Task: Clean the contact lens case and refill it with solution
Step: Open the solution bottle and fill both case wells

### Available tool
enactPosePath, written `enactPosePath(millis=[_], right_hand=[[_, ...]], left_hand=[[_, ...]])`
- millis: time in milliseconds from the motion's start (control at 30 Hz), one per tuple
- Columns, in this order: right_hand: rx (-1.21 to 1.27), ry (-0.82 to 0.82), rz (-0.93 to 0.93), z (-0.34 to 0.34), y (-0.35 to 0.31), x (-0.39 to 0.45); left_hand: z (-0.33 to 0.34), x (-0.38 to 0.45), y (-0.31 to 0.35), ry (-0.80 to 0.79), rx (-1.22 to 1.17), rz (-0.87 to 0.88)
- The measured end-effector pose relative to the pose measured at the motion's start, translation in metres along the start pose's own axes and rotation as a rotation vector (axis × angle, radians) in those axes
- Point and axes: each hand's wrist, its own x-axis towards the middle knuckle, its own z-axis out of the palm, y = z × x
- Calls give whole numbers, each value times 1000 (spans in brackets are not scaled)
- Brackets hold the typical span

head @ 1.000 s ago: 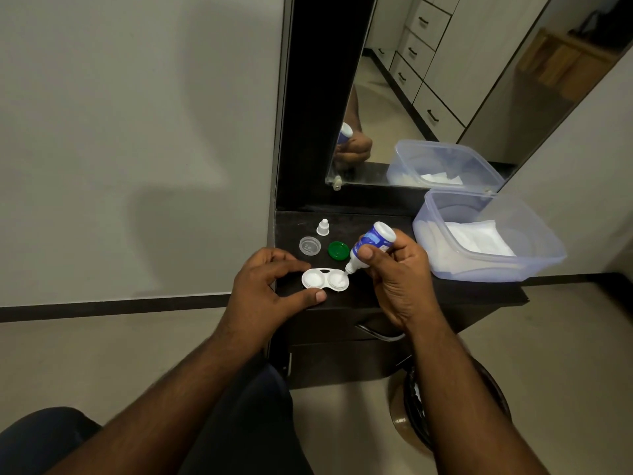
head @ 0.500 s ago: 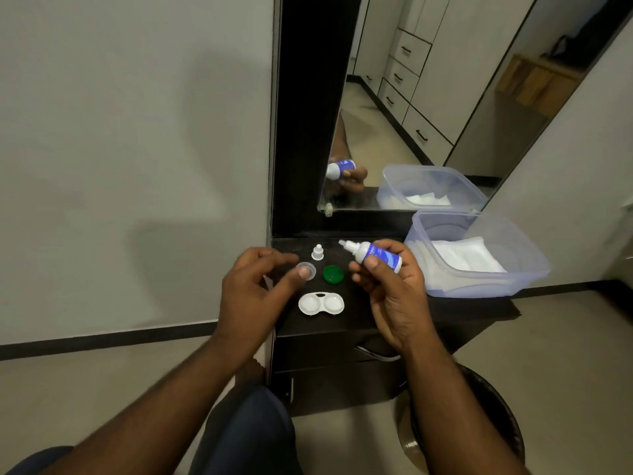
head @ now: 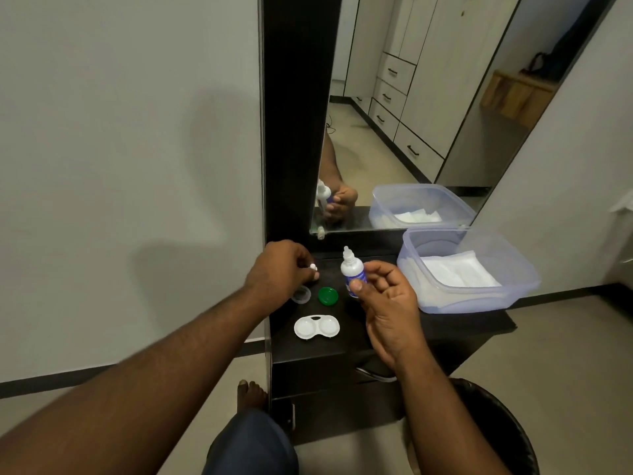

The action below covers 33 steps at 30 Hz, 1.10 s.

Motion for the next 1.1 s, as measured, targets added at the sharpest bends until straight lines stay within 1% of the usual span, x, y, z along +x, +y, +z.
enactPosePath(millis=[67, 167, 200, 267, 333, 467, 567, 633, 733, 833, 933, 1000, 1100], right_hand=[[-2, -13, -11, 0, 0, 0], [-32, -36, -5, 0, -1, -1], [-41, -40, -3, 0, -1, -1], [-51, -34, -1, -1, -1, -1], [-67, -35, 2, -1, 0, -2], [-105, -44, 7, -2, 1, -1], [-131, -53, 12, -3, 3, 0], [-142, -54, 20, -3, 4, 1], [-152, -55, 19, -2, 3, 0], [-132, -80, 46, -2, 2, 0], [-135, -85, 63, -3, 2, 0], [-155, -74, 63, -3, 3, 1], [-170, -68, 54, -3, 5, 1]], left_hand=[[-8, -5, 12, 76, -196, 42], [-22, -17, 40, 141, -640, 48], [-25, -19, 46, 146, -704, 55], [-25, -22, 53, 128, -684, 89], [-22, -25, 55, 118, -584, 132], [-16, -28, 56, 160, -422, 151], [-15, -28, 60, 100, -274, 157], [-16, -27, 60, 49, -252, 148], [-16, -26, 57, 3, -319, 141], [-15, -28, 54, -34, -453, 116], [-14, -28, 52, -83, -611, 55], [-12, -28, 54, -64, -696, 13], [-10, -26, 58, 22, -709, -7]])
